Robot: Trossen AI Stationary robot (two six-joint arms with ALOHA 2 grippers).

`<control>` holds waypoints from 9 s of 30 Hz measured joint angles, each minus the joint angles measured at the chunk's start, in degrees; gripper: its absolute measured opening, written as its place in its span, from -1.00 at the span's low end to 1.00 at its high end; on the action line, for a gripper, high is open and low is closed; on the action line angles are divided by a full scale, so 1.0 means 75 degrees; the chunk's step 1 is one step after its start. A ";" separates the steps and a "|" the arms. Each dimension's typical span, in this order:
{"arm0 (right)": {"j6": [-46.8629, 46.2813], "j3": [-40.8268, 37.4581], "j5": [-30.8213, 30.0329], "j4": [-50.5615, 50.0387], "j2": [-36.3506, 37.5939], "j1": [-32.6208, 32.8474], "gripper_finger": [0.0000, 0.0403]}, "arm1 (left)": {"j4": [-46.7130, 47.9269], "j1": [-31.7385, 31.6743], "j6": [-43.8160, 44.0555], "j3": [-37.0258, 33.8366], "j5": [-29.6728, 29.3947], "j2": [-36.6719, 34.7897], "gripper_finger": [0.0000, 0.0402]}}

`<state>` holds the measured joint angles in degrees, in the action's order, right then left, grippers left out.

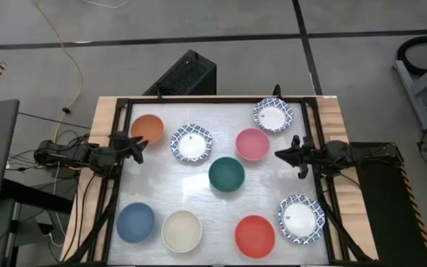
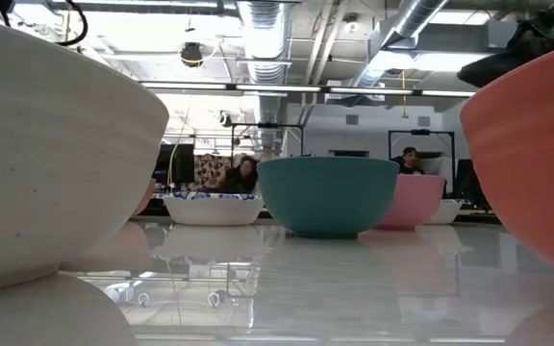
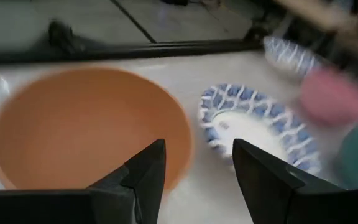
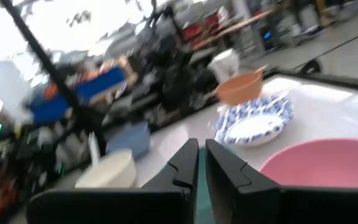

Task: Nest bowls inside each other
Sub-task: Stack the top white patterned bowl on top of the middle white patterned bowl

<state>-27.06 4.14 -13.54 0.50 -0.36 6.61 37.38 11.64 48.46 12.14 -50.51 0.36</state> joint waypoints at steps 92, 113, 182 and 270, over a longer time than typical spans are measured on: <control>-0.2219 0.6388 -0.1233 -0.6272 -0.7005 -0.1895 -0.15 | 0.2367 -0.0405 -0.0584 0.8215 0.2164 0.5359 0.28; -0.0314 0.6397 0.1661 -0.9218 -0.7495 -0.2337 -0.16 | 0.2405 -0.1670 -0.2466 0.8218 0.4897 0.6816 0.28; 0.0763 0.6397 -0.1691 -0.8780 -0.7889 -0.0894 -0.16 | 0.0963 -0.4222 -0.6409 1.2250 1.1182 1.2056 0.28; -0.2019 0.6661 0.0827 -0.7564 -0.8661 -0.6597 -0.62 | 0.3306 -0.5802 -0.5301 1.1981 1.0347 0.9705 0.28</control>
<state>-42.20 54.10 -7.33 -56.23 -65.32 -42.86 62.18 -31.88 8.71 102.00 27.10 73.15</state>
